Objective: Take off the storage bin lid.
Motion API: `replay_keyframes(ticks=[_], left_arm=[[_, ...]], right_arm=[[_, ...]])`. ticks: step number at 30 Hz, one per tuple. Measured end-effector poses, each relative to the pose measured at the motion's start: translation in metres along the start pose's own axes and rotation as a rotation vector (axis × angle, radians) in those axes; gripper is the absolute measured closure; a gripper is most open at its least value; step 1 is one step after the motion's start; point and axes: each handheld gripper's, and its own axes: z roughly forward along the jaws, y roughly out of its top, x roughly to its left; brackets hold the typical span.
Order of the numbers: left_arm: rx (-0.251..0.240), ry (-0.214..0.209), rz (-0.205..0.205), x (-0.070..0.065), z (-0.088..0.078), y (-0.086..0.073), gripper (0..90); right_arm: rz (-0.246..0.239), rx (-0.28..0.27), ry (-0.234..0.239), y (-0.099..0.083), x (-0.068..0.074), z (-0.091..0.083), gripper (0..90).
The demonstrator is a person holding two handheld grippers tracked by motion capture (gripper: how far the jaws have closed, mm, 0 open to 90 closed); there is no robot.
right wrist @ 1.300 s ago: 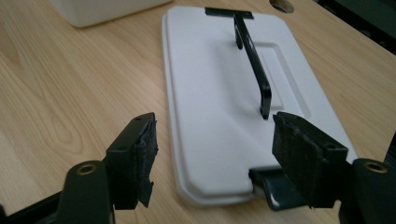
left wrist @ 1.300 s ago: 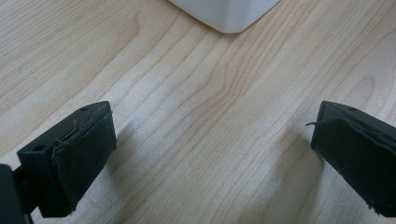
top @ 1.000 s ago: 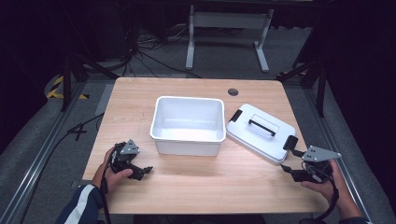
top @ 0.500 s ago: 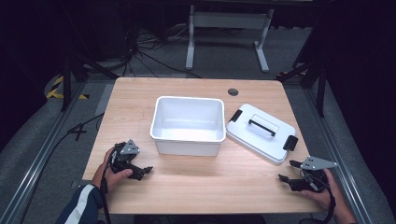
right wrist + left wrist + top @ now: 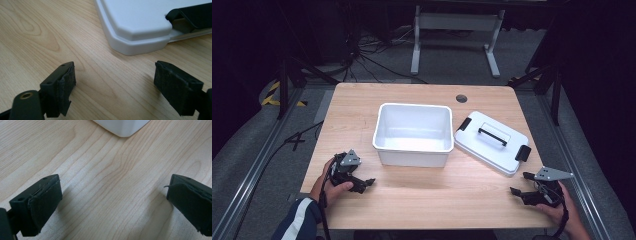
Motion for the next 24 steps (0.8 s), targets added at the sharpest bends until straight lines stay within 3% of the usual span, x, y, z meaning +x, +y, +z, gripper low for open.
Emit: replay_keyframes(ticks=[24], left_arm=[[0.002,-0.003,-0.005,-0.0002,-0.0001,-0.0001,0.3]], right_arm=[[0.004,0.002,-0.007,0.0,-0.0004,0.0003,16.5]])
